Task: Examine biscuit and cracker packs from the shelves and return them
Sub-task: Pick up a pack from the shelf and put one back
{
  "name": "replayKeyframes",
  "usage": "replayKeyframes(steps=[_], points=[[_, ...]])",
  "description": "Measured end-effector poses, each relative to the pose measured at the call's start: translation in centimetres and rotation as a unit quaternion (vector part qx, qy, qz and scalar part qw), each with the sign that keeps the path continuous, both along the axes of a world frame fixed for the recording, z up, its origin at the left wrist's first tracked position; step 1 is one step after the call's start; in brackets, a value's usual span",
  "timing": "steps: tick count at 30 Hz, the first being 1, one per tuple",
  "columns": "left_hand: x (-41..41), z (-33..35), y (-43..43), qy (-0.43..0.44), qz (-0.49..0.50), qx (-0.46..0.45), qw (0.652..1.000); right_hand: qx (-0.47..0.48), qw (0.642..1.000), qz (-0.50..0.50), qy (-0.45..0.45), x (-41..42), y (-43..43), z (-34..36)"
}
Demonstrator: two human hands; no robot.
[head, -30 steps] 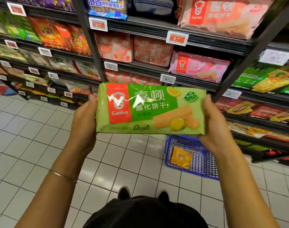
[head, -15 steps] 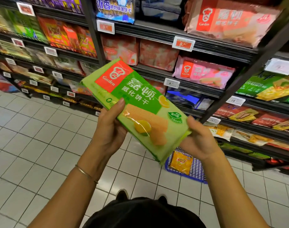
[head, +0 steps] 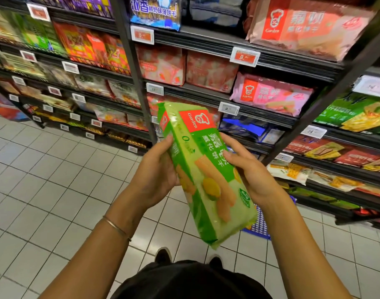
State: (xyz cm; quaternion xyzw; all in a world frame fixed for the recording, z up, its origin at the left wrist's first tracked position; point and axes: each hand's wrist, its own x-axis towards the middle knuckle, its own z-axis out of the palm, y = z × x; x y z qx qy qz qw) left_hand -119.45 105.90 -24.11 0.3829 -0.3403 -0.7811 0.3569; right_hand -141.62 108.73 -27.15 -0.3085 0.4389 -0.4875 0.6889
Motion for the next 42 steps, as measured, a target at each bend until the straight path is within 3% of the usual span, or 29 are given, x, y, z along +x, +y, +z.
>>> replayKeyframes(steps=[2,6,9,14,18,22,27,31,37,42], points=[[0.7,0.2,-0.3,0.007,-0.012,0.003,1.0,0.039,0.997,-0.025,-0.054,0.4,0.4,-0.3],[0.3,0.1,-0.1,-0.144,-0.038,-0.063,0.987,0.107,0.991,-0.008,-0.077,1.5,1.6,-0.5],[-0.5,-0.2,0.7,-0.185,-0.056,-0.051,0.98,0.138,0.987,0.016,-0.079,2.3,1.1,-1.1],[-0.5,-0.7,1.2,-0.153,-0.02,-0.006,0.988,0.176,0.982,0.044,-0.043,2.0,0.7,-1.8],[-0.5,-1.2,1.6,-0.142,0.024,-0.009,0.99,0.12,0.993,0.018,-0.007,1.4,1.5,-1.4],[-0.5,-1.5,1.9,-0.174,0.065,-0.034,0.982,0.052,0.996,0.064,-0.027,1.4,2.4,-0.4],[-0.6,-2.4,1.9,-0.198,0.061,-0.068,0.976,0.057,0.995,0.072,-0.03,1.4,2.6,-0.9],[-0.5,-3.0,2.0,-0.193,0.049,-0.063,0.978,0.084,0.991,0.046,-0.093,1.6,3.1,-0.5],[0.0,-3.4,1.9,-0.115,0.026,0.032,0.992,0.118,0.992,0.039,-0.02,2.6,2.4,-0.6],[0.7,-3.6,1.4,-0.116,0.076,0.015,0.99,0.104,0.994,0.03,0.02,2.7,1.8,-1.5]])
